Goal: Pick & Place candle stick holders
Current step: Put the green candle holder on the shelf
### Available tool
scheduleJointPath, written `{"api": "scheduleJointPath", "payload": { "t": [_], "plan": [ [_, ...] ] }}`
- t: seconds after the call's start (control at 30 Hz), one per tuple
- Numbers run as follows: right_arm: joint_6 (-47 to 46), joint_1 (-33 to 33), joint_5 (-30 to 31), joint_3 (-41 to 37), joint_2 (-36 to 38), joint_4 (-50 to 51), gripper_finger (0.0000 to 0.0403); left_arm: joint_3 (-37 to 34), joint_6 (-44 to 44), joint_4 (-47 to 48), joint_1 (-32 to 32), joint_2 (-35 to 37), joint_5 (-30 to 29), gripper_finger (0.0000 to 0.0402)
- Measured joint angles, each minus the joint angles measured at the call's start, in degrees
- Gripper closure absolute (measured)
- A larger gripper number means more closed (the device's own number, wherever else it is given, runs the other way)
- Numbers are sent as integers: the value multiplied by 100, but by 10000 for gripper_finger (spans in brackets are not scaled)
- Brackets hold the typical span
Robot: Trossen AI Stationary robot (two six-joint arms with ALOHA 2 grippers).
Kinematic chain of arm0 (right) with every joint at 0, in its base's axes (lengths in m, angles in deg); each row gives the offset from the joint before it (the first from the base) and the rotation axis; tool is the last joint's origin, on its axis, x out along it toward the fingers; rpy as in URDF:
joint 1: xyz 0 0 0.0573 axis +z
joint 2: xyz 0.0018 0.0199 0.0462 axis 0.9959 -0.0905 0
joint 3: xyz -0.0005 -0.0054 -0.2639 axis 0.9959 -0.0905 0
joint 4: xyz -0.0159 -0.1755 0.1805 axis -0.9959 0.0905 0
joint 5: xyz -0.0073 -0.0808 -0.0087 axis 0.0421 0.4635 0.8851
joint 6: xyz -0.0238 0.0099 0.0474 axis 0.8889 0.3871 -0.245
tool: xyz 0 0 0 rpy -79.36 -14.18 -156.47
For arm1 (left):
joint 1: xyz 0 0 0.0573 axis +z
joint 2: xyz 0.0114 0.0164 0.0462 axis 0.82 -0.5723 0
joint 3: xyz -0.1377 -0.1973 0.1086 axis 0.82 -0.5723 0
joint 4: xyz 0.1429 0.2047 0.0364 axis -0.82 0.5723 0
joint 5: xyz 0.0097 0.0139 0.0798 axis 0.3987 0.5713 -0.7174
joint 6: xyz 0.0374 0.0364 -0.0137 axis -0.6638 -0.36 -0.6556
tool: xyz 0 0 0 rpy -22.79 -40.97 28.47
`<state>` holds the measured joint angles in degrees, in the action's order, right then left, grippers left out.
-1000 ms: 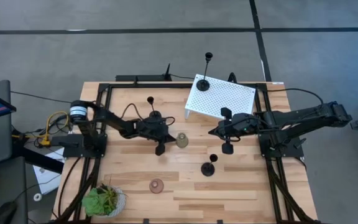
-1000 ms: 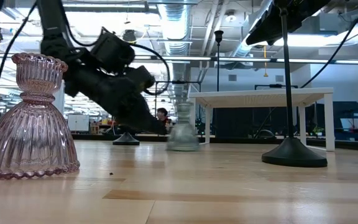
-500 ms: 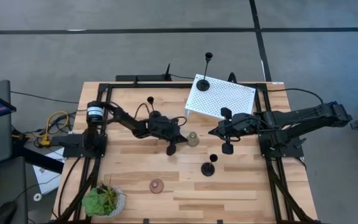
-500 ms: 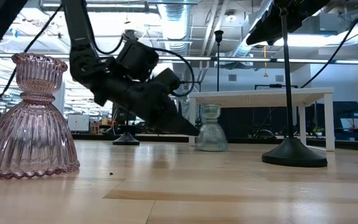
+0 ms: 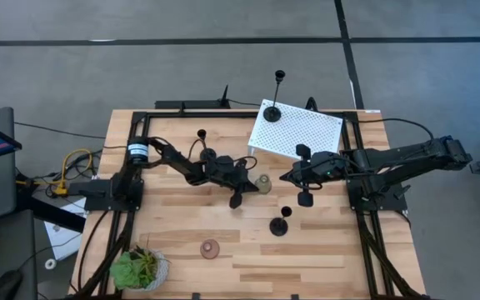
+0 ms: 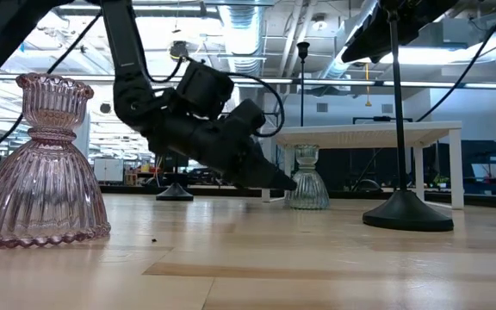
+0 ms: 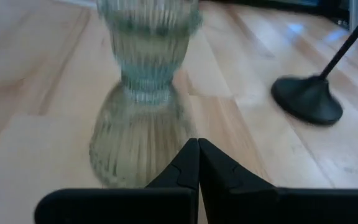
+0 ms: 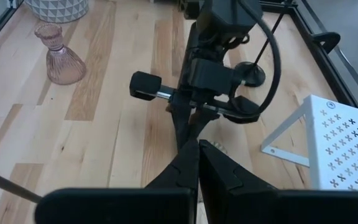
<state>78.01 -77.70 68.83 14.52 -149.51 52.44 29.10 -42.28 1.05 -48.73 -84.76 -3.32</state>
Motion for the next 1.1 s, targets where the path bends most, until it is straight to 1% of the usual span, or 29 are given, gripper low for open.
{"api": "scheduleJointPath", "payload": {
  "t": [0.07,0.17,0.23,0.33,0.43,0.6,0.73,0.87,0.97,1.1],
  "plan": [
    [0,0,0,0,0,3,403,0,-9,255,-26,145,-283,400],
    [0,0,0,0,0,3,403,-2,-166,619,-98,275,-1053,400],
    [0,-1,0,0,0,0,403,-2,-267,649,-165,285,-1515,400],
    [0,0,0,0,0,0,403,-2,-295,645,-242,275,-1952,400],
    [0,0,0,0,0,0,403,-2,-295,634,-260,254,-2233,400],
    [0,0,0,0,0,-2,403,0,-293,291,-256,254,-2229,400],
    [1,0,0,0,0,-3,403,0,-173,22,-256,254,-1662,400],
    [2,0,0,0,0,-4,403,2,-144,-75,-256,252,-1361,400],
    [29,-2,0,2,0,26,403,2,-144,-88,-256,252,-1321,400],
    [142,-113,123,7,-7,470,403,-29,-271,45,-256,276,-1321,400]
  ]
}}
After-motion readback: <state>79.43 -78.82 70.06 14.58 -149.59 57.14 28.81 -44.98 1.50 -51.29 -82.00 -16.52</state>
